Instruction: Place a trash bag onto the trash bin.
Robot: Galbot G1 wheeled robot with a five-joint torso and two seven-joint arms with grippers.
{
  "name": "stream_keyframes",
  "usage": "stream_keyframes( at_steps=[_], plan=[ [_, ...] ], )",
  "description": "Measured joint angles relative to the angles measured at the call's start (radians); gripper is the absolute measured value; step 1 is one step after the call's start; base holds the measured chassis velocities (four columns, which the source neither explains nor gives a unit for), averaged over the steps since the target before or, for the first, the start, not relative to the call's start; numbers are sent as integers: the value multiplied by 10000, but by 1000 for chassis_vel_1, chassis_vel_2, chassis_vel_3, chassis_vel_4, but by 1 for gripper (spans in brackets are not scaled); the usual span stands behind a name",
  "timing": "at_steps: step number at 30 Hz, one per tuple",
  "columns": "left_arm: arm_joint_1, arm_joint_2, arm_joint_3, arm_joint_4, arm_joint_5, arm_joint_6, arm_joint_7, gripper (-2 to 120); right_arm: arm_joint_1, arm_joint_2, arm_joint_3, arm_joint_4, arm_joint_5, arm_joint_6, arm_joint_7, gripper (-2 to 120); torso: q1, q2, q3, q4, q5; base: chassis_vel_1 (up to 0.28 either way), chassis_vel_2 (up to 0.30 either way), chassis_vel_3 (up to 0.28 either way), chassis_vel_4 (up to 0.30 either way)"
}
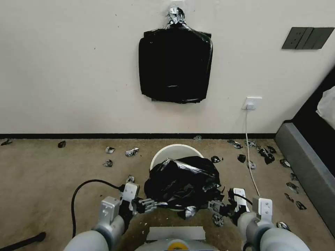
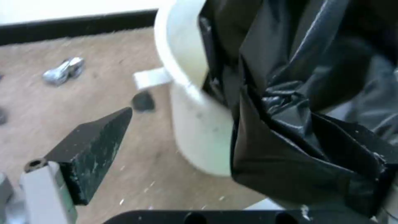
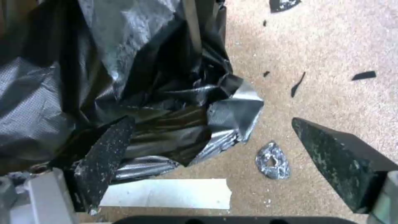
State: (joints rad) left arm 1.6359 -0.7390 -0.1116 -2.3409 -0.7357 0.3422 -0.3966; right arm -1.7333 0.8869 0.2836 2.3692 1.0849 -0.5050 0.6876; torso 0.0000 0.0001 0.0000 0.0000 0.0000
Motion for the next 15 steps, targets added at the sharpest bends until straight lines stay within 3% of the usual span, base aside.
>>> stream_keyframes(
  at_steps=[10, 12, 15],
  plan=[
    [649, 360, -676, 131, 546, -1076, 1386, 100, -226, 148, 224, 127, -67, 13, -131, 100, 0, 0, 0, -1, -1, 0, 0, 0, 0],
    [1219, 445, -1210, 241, 1217, -1455, 2177, 100, -263, 158, 254, 182, -95, 16, -153, 100, 0, 0, 0, 0, 0, 0, 0, 0, 0],
    [1567, 490, -1563, 369, 1774, -1753, 2738, 100, -269, 166, 258, 200, -128, 17, -155, 100, 0, 0, 0, 0, 0, 0, 0, 0, 0]
  ],
)
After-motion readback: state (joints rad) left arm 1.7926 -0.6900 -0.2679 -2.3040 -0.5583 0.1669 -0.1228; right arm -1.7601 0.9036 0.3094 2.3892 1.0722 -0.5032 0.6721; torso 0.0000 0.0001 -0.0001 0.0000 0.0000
